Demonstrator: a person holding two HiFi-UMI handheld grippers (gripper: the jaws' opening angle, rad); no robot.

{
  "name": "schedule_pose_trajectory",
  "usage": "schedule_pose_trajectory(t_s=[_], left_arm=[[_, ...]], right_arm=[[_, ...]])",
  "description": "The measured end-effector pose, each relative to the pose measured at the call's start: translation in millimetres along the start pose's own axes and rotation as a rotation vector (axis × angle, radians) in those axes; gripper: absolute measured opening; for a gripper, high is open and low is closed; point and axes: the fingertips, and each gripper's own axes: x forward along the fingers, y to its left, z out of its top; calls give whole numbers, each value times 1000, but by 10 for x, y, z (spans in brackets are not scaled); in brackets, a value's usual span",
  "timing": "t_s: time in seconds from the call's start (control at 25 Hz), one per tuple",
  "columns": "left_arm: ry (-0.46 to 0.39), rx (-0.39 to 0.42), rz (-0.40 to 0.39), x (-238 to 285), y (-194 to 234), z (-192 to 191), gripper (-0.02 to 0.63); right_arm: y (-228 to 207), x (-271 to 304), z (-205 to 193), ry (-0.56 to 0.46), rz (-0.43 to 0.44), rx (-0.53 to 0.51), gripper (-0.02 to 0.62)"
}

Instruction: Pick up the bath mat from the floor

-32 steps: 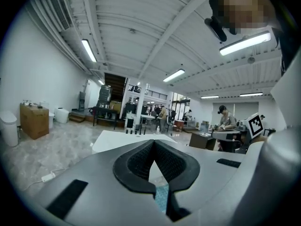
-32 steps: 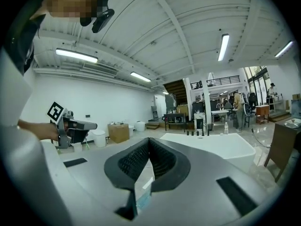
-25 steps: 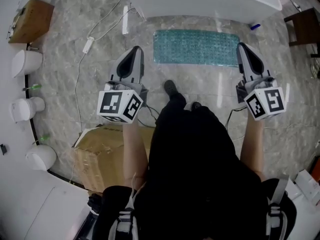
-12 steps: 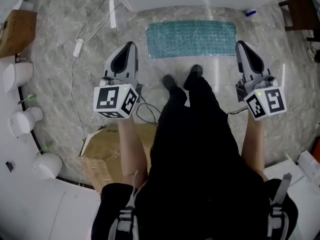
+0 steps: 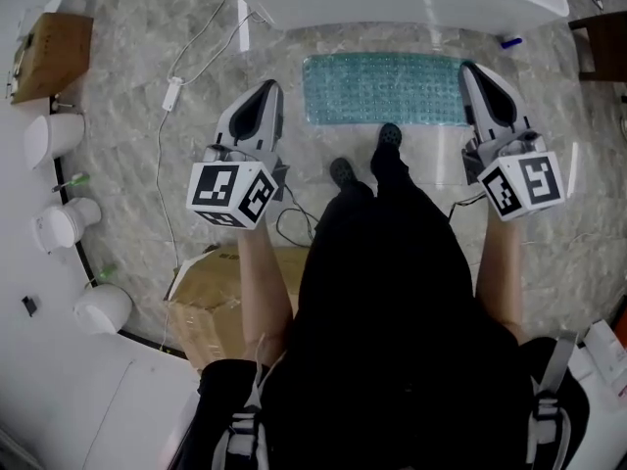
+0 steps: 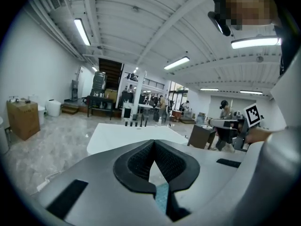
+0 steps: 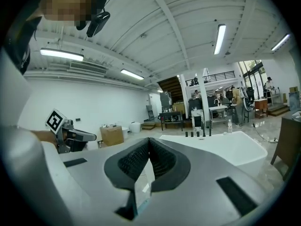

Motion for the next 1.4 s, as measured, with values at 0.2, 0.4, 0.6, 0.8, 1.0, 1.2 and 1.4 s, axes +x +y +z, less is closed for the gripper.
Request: schedule_pose_trajectory(t_s=[0.2, 0.4, 0.6, 0.8, 1.0, 1.2, 1.4], left_arm=[[29, 3, 59, 285, 45, 43, 9], [88, -32, 114, 529, 36, -114, 9], [165, -26, 150, 630, 132, -383, 9], [204, -37, 143, 747, 346, -743, 9], [205, -102, 78, 980, 472, -1206, 9], [269, -127, 18, 1292, 606, -1847, 9], [342, -139, -68, 1516, 663, -2684, 9]], right_arm=[[-332, 220, 36, -18, 35, 6, 14], [-582, 386, -180, 23, 73, 27, 12], [-546, 537, -472, 90, 93, 66, 12], [-331, 693, -950, 180, 91, 130, 12], [-48, 871, -1423, 239, 95, 175, 12], [119, 1147, -1979, 305, 87, 189, 14], [287, 1388, -2750, 374, 77, 195, 12]])
